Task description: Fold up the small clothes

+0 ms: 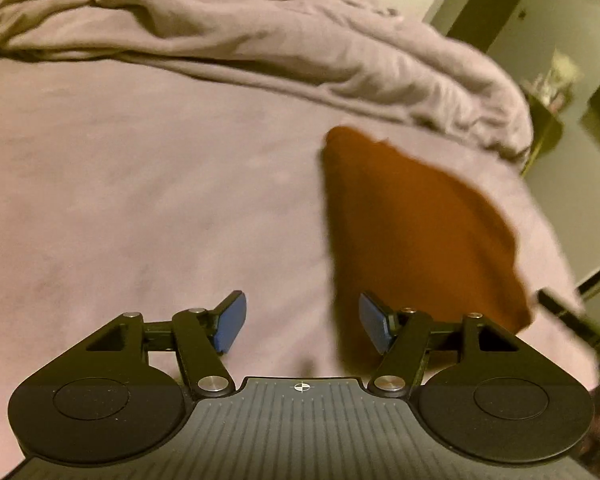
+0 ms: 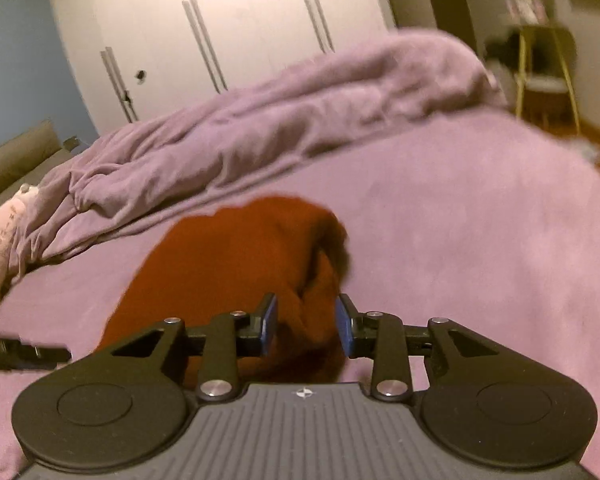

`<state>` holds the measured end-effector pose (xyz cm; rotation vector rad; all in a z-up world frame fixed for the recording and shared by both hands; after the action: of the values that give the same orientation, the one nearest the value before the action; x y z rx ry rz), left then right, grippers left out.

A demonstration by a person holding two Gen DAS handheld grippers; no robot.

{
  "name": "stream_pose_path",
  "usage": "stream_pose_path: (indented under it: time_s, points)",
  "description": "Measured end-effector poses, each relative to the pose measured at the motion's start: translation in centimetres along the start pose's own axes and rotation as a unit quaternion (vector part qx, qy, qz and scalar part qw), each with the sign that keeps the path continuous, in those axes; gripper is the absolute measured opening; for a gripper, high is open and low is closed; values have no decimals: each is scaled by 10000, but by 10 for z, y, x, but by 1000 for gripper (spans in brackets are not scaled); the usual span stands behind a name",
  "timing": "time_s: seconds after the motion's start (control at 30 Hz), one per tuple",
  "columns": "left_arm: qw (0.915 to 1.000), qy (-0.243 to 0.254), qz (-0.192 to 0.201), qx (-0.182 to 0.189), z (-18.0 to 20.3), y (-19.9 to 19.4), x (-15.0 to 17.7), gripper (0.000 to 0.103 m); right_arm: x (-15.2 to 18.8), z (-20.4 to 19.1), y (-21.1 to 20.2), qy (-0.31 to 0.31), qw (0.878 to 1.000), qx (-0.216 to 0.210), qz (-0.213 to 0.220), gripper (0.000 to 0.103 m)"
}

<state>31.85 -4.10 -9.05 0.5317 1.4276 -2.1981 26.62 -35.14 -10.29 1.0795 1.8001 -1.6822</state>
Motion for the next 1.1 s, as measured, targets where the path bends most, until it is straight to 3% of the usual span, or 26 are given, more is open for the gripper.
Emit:
stream_pose_path:
  time_s: [0.07, 0.23, 0.3, 0.37, 0.43, 0.57, 0.67, 0.83, 0.93, 1.1]
  points:
    - [9999, -89, 7, 124, 16, 16, -7, 68, -4, -27, 13, -385, 9991, -163, 5, 29]
    - [9997, 161, -129, -112, 33, 52, -1, 70, 9, -84, 45, -1354, 9892, -504, -238, 17]
    - [9997, 125, -169, -139, 27, 57, 5, 72, 20, -91, 52, -1556, 9851, -631, -381, 17]
    - [9996, 146, -221, -85, 26, 62, 11, 75, 37, -86, 61, -1781, 9813, -481, -555, 17]
    - [9994, 292, -146, -140, 27, 67, 16, 80, 50, -80, 65, -1982, 9778, -474, -487, 17]
    - [10000, 39, -71, -50, 21, 61, 13, 81, 35, -81, 61, -1848, 9792, -536, -644, 16]
    - [9998, -186, 1, 43, 16, 48, -1, 74, 8, -70, 50, -1636, 9856, -310, -294, 15]
    - [9990, -202, 303, -273, 23, 58, -37, 74, -28, -54, 69, -1716, 9848, 276, -39, 15]
    - [9978, -412, 392, -354, 30, 76, -53, 76, -41, -57, 88, -1468, 9889, 224, -65, 15]
    - [9920, -318, 811, -916, 34, 101, -70, 88, -46, -67, 122, -1594, 9868, 277, -93, 17]
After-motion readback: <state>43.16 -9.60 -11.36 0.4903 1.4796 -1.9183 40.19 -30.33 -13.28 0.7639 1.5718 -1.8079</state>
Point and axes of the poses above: each gripper's, at about its wrist camera, not at the fingertips, and y roughly the way its jaws point, z to its right, x to its underside, the point moved 9 cm from there along y, roughly the way its jaws point, and after that the axes turned 2 degrees about x, right-handed, at the moved point
